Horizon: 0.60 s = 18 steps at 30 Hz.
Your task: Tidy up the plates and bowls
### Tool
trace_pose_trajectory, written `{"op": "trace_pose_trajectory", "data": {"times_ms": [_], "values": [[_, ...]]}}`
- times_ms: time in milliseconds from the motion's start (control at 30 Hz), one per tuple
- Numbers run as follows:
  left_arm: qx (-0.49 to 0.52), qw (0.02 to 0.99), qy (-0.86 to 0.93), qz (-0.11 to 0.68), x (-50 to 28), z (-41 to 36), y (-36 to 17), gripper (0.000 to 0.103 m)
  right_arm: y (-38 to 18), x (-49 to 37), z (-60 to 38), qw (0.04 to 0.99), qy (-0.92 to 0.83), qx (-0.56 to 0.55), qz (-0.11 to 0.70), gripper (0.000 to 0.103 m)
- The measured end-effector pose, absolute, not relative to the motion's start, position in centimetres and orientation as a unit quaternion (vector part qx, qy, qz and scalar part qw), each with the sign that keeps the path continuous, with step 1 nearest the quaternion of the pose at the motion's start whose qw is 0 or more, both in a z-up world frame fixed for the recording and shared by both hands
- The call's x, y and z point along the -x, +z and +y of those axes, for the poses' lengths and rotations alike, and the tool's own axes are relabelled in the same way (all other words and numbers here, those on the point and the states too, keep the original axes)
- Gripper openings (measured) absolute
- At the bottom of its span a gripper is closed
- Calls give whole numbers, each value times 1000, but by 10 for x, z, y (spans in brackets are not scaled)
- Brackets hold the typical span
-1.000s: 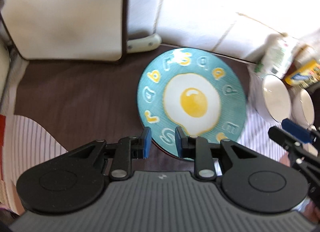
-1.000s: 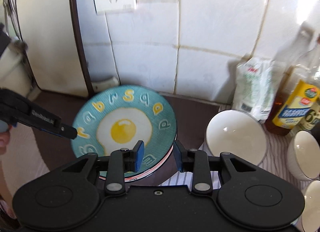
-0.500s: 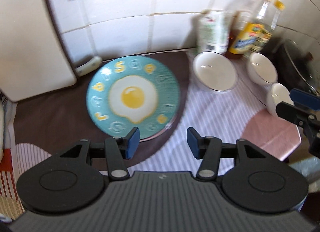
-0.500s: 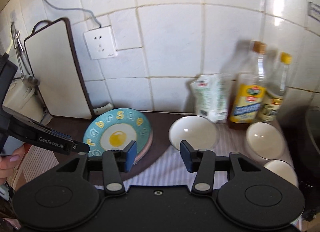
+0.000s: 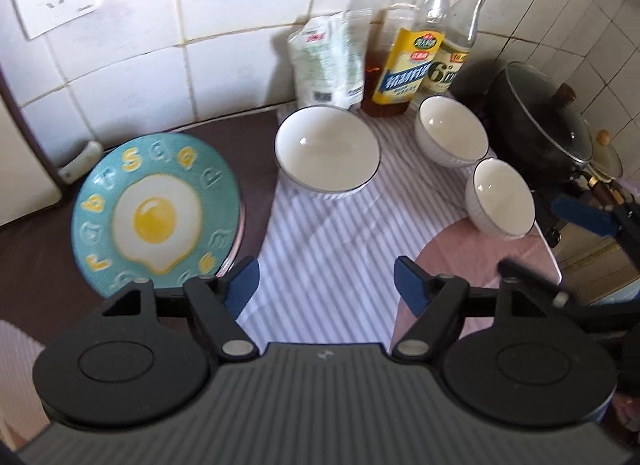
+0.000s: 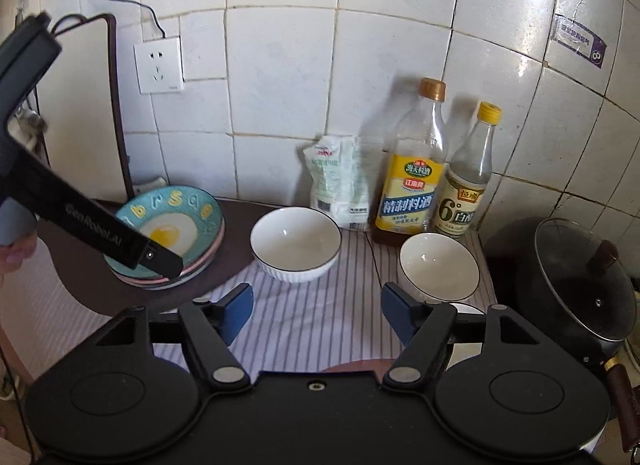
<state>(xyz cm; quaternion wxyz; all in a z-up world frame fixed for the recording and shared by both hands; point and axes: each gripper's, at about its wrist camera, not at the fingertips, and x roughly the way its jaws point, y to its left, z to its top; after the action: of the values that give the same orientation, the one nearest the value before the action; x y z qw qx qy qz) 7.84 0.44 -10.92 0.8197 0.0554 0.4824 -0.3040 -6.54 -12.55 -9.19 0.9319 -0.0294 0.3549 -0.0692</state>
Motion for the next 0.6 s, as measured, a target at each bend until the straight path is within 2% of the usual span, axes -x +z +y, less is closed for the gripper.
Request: {"op": "trace_pose_trajectory", "data": {"times_ms": [67, 433, 600], "values": [[-49, 822, -312, 474, -82, -2, -116, 77, -102, 63, -129, 936, -61, 30, 346, 89], [-28, 825, -335, 454, -144, -39, -169, 84, -187, 6, -138, 955, -39, -2, 295, 90], [-66, 826, -331, 451, -173, -56, -194, 84, -228, -32, -147, 946, -35, -48, 320, 90]]}}
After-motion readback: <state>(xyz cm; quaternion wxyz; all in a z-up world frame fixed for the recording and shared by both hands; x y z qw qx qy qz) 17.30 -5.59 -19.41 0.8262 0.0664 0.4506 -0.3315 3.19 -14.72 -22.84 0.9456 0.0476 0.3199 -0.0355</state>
